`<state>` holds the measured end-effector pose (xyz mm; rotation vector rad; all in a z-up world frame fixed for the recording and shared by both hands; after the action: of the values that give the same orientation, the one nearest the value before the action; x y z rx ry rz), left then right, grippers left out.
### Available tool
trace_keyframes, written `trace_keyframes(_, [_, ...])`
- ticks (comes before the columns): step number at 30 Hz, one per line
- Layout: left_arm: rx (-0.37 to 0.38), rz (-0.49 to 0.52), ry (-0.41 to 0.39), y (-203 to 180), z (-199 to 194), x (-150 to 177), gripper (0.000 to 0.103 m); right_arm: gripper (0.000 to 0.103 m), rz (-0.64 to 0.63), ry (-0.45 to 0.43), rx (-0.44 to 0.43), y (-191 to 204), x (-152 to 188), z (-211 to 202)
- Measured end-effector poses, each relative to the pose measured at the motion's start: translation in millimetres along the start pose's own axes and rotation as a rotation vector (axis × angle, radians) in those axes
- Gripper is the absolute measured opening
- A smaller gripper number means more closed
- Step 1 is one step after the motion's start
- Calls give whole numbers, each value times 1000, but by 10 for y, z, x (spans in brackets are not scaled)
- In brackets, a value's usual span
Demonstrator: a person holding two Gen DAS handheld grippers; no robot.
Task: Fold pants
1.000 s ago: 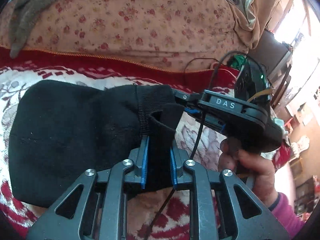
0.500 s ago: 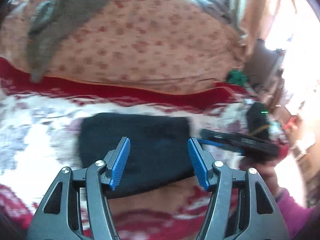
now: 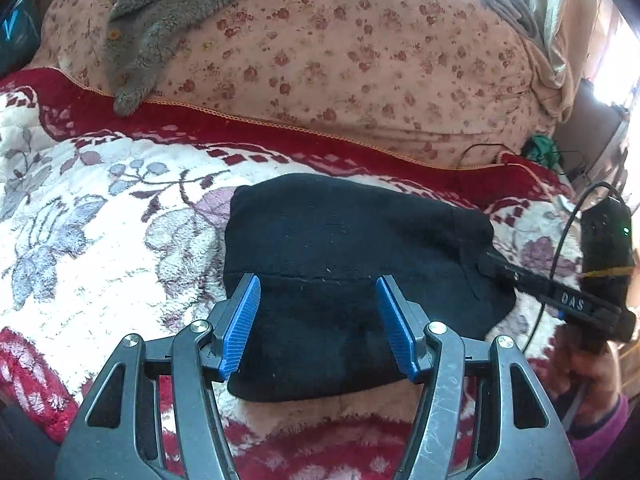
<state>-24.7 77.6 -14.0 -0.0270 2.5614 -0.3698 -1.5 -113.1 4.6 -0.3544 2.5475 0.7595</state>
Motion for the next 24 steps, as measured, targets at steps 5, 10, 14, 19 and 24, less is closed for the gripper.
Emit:
trace_keyframes(5, [-41,-8,12,-9,77,4,60,16,44,9,27,-138,53,68])
trace_keyframes(10, [-78,0,17,-7,85,-6,60,33,113,-20,1,-157,30,-54])
trace_keyframes(14, [-94,-1,12,10,21,-37,60,40,96,-51,14,-47,-25,-224])
trace_keyframes(19, [-124,-2,-24,83,-130,-111,60,48,36,-74,28,187,-107,-347])
trace_keyframes(24, [-139,-4,-50,140,-257,-153,60,51,1,-83,24,393,-144,-346])
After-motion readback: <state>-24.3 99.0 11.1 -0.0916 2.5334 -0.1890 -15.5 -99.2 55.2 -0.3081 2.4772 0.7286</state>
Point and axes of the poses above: each gripper's, at about its wrist camera, not at the fingertips, and z roughly the way its jaws point, y to its left, x to its underside, the point moved 10 cm from there along z, roughly the way its jaws point, and after that the axes turned 8 degrees about y, right-handed, at the moved point
